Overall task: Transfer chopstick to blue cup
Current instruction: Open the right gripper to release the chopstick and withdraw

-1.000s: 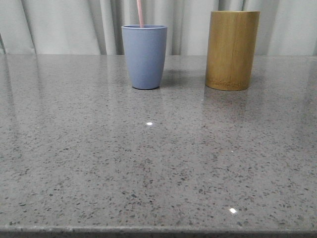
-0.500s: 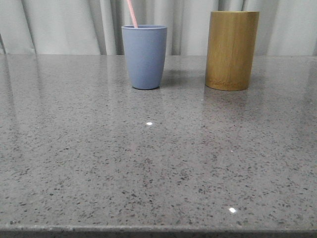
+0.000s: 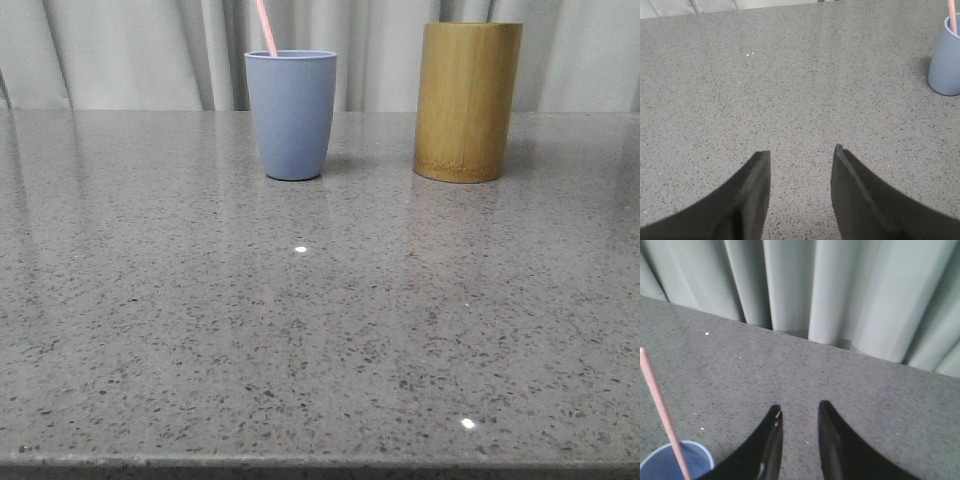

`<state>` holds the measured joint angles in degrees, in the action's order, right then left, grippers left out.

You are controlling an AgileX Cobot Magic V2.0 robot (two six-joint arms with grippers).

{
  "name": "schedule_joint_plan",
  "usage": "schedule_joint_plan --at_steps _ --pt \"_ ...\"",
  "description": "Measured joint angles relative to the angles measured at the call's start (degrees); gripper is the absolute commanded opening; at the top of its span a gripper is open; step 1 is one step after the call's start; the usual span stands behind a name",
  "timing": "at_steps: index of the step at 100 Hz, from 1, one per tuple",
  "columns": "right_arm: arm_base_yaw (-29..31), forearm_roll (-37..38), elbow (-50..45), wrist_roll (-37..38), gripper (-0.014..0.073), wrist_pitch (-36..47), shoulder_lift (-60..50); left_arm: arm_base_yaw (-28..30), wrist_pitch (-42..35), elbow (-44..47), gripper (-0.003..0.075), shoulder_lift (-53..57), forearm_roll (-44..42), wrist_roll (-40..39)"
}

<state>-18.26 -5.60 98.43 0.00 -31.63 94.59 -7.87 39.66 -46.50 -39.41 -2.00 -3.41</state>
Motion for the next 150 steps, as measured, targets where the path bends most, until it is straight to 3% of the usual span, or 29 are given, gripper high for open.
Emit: schedule_joint_plan --at_steps 38,72,100,120,136,150 --pt "7.4 0.6 -20.3 0.0 0.0206 2.7 -17.8 0.0 0.0 0.0 0.0282 0.0 0.0 0.0" --pt "8.2 0.6 -38.6 0.0 0.0205 8.5 -35.1 0.0 0.0 0.0 0.0282 0.0 0.0 0.0" --pt "8.2 0.6 -51.5 0.0 0.0043 12.4 -48.8 0.0 0.0 0.1 0.0279 0.0 0.0 0.0" --pt "8.2 0.6 -57.8 0.0 -0.0111 12.6 -57.9 0.0 0.0 1.0 0.0129 0.3 0.4 0.0" --pt "8.2 0.6 -62.0 0.0 -0.0101 12.8 -64.5 0.0 -0.2 2.5 -0.002 2.2 0.5 0.0" --pt "8.2 0.6 -65.3 0.0 -0.0101 12.8 -69.0 0.0 -1.0 4.7 -0.0019 4.8 0.5 0.0"
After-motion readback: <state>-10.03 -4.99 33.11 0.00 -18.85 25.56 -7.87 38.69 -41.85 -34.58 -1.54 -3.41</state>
